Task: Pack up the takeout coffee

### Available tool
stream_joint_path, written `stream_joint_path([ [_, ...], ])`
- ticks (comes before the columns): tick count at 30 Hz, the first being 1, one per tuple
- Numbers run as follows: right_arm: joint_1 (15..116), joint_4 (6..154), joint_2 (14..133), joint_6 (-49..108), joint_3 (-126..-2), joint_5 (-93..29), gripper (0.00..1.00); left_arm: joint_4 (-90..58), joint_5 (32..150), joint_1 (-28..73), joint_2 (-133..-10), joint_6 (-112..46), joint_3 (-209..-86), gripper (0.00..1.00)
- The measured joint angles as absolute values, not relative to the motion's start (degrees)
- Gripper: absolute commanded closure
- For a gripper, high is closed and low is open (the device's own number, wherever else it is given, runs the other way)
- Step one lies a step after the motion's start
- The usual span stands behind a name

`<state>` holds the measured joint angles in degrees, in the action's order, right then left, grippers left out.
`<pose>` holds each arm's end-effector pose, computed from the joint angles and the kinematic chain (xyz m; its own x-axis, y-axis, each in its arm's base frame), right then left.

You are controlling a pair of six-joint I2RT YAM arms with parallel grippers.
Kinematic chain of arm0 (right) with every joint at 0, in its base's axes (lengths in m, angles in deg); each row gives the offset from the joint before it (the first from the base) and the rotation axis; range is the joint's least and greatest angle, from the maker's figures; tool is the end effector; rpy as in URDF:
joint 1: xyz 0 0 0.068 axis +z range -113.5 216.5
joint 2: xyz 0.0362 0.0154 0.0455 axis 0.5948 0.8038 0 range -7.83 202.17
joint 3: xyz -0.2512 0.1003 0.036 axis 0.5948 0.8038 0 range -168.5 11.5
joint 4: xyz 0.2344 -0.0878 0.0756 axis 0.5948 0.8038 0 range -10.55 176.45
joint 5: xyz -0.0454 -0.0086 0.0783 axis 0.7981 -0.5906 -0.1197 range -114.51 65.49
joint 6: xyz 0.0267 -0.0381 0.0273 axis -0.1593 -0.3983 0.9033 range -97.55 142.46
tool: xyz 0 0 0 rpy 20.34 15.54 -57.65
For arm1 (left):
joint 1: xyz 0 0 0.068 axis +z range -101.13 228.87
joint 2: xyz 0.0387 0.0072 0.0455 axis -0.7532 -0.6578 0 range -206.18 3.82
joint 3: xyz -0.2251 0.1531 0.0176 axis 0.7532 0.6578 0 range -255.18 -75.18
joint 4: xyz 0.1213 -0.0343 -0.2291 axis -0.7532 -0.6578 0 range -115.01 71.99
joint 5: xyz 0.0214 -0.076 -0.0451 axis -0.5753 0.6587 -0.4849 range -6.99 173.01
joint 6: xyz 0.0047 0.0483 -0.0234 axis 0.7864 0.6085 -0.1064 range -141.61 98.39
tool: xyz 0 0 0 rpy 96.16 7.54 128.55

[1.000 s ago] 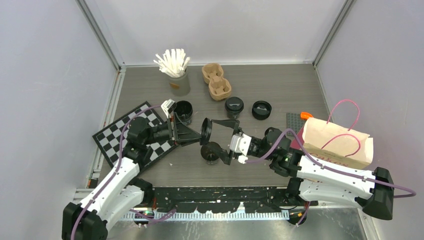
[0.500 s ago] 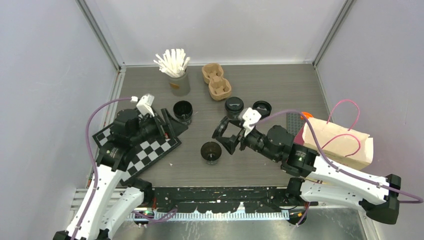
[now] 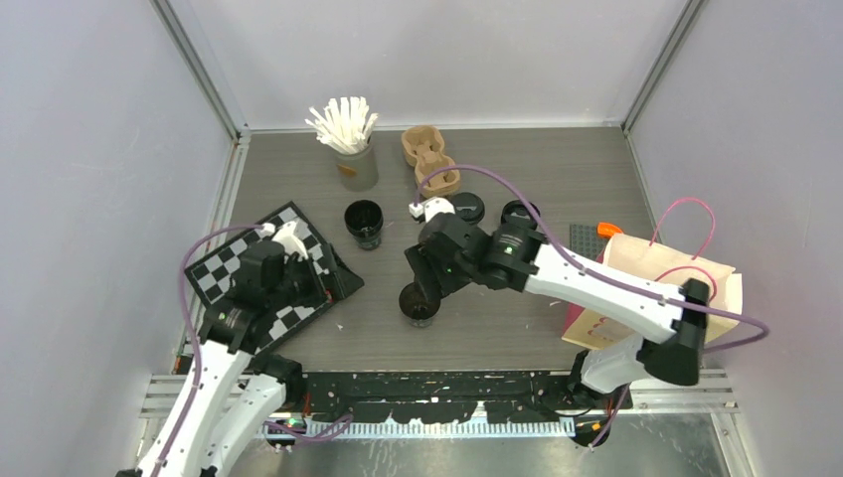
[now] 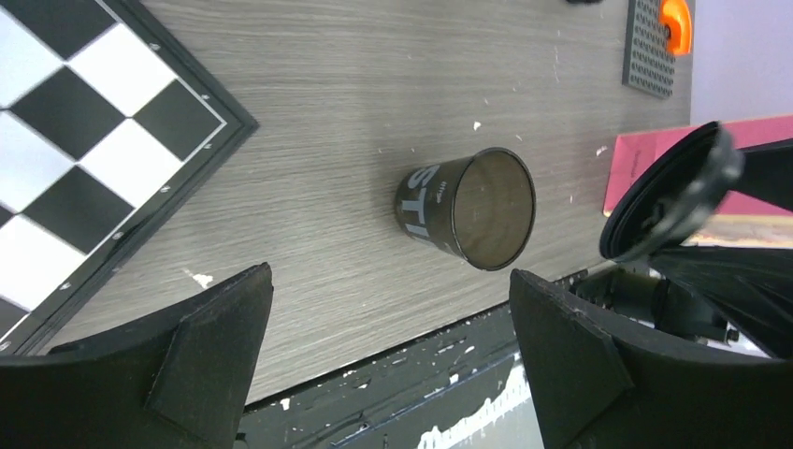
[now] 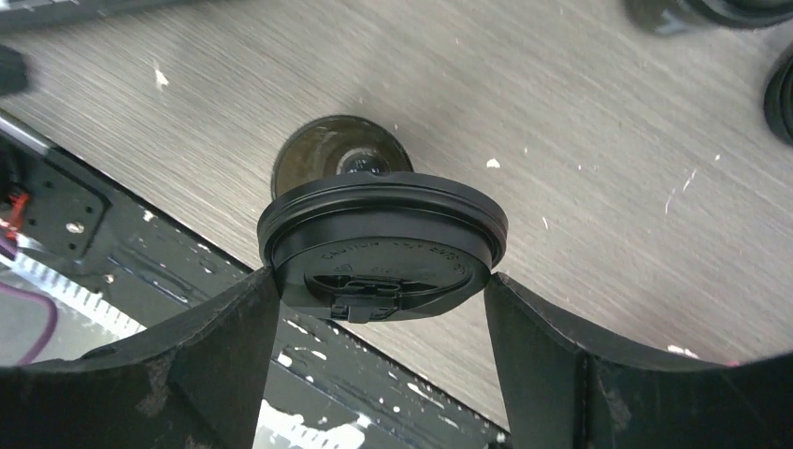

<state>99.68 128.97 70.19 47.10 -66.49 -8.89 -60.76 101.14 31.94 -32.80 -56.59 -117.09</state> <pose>0.1350 0.2460 0.3493 -0.6375 -0.3710 -0.6753 -0.5664 0.8198 0.0844 0.1233 -0.0491 0.2877 -0.7709 -0.3349 -0.5417 0.0866 0.7875 -0.6102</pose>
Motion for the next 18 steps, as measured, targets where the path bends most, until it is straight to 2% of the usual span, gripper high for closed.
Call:
stream_joint_path([
  [4,99.70,137.03,77.47,48.24,-72.92,-9.51,0.30,-62.37,95.35,32.07,-24.99,-57.64,-117.09,0.00],
  [11,99.72,145.60,85.75,48.19,-82.86,-11.56,0.30,-64.10,84.36,32.07,-8.05,-57.59,-117.88,0.00],
  [18,99.72,150.13,95.44,46.38,-89.31,-14.62,0.26,-65.32,79.88,32.07,-5.04,-57.35,-118.10,0.00],
])
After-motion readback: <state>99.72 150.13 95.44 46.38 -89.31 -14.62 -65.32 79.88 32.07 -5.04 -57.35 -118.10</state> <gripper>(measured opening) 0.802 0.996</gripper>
